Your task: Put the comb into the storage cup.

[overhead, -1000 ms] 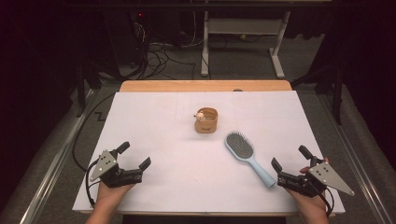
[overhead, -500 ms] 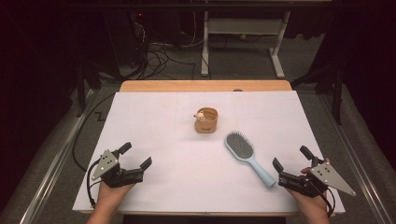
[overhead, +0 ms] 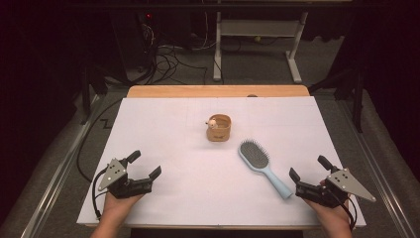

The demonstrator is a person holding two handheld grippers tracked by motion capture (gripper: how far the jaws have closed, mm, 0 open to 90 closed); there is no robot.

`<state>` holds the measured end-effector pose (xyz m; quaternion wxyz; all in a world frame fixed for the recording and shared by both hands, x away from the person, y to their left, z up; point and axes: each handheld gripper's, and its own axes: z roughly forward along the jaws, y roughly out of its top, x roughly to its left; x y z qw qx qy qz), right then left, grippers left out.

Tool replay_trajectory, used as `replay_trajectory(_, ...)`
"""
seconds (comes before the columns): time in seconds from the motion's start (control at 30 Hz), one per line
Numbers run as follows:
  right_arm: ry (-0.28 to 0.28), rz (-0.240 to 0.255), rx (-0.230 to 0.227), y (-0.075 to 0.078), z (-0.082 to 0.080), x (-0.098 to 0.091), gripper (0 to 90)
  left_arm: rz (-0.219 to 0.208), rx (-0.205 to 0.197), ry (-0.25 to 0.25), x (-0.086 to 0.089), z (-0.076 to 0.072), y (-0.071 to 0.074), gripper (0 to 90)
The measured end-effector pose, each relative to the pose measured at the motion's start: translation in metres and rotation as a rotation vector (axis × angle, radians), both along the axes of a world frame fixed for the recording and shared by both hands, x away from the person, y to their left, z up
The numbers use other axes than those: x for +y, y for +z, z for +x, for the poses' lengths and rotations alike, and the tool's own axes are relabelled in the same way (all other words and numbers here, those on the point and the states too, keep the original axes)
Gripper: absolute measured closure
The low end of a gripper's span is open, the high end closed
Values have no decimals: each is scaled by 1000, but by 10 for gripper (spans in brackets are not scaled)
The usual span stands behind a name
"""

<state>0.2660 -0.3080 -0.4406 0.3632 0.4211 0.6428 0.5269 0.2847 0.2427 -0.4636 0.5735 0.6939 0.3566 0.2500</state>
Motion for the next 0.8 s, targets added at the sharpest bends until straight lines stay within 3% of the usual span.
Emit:
replay_trajectory(0.23, -12, -57, 117, -1, 9, 1, 2, -14, 17, 4, 1, 3, -1, 77)
replay_trajectory(0.5, 32, -117, 208, -3, 14, 6, 3, 4, -7, -2, -1, 5, -2, 43)
replay_trajectory(0.53, 45, -133, 239, -3, 16, 8, 3, 12, -9, -5, -1, 6, -2, 39)
replay_trajectory(0.8, 99, -194, 318, -4, 22, 20, 3, 6, 6, -8, -3, 8, -3, 6)
